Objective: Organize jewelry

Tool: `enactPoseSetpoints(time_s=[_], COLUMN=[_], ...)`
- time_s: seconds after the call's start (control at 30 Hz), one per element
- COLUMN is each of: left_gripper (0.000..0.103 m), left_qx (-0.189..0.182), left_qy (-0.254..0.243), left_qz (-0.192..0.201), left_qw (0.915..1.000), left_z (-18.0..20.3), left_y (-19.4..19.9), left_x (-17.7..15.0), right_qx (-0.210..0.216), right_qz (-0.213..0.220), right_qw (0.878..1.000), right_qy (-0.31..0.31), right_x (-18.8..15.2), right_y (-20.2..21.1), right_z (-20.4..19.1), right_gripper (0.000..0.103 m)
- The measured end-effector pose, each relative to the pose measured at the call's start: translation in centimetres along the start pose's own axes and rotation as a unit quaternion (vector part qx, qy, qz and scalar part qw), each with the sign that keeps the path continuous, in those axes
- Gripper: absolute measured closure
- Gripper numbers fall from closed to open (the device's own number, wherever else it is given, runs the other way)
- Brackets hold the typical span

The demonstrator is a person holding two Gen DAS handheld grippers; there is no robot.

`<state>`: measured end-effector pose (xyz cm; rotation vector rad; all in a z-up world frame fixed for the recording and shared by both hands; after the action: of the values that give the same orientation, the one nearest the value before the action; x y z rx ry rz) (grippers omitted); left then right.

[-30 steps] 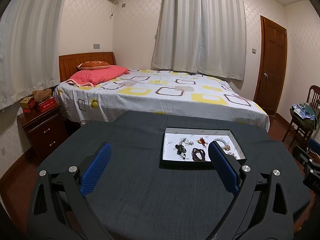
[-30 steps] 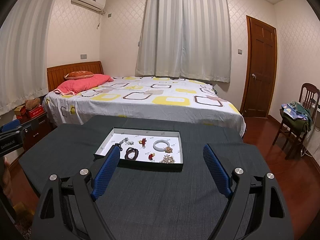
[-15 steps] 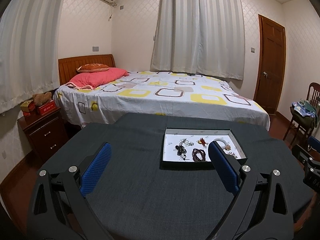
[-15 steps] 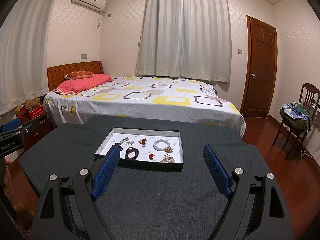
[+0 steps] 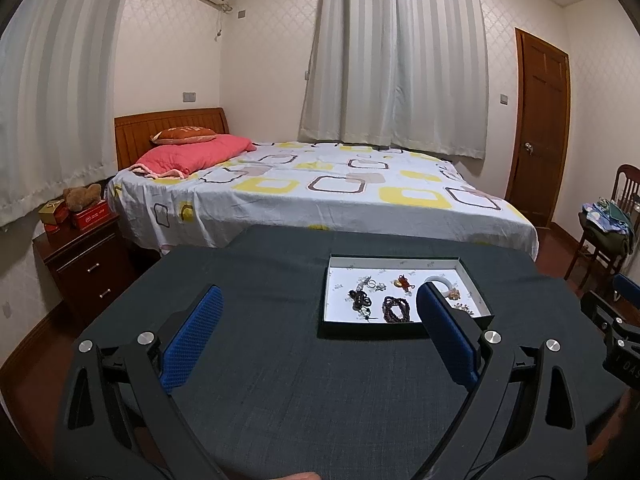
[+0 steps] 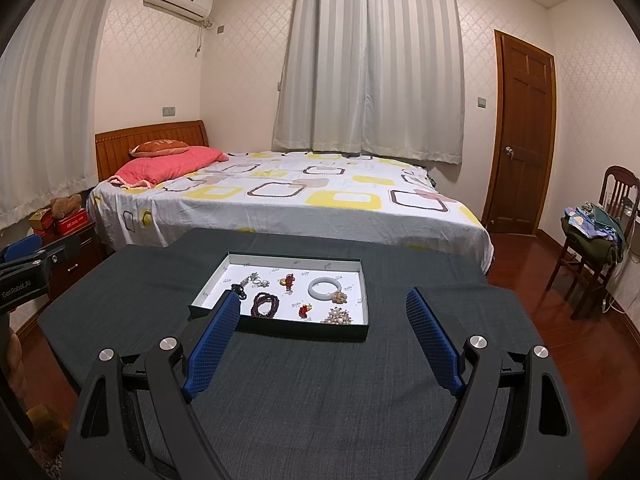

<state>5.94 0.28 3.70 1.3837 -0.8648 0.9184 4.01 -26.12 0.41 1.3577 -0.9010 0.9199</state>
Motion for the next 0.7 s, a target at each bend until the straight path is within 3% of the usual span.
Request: enactPoseSetpoints(time_s=[0.53,0.7], left_gripper=[0.004,0.004], left_qx=[-0.003,-0.025], left_qy=[-0.013,-0.015], left_qz=[0.005,-0.005], left_qw=[0.9999,0.9995], left_z=[0.1,0.5], left_y=[-0.4,-1.1], left_x=[-0.1,-0.6], right_qx=[0.001,0.002], right_qz=[-0.002,-0.002], right_qw=[1.0,1.0], right_qy=[0.0,0.0], right_x=[-0.2,-0.5], right_y=[-0.2,-0.3], right_z=[-0.1,-0.2], right_gripper=[0.021,0.021])
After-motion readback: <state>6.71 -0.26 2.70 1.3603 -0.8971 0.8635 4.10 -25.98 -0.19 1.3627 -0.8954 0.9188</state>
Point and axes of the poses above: each gripper's, at about its wrist camera, not at the fingertips, and y roughly against the way its jaws point, z to its right, x to its top, the point moved 6 cm from there along -y, roughly the way its jaws point
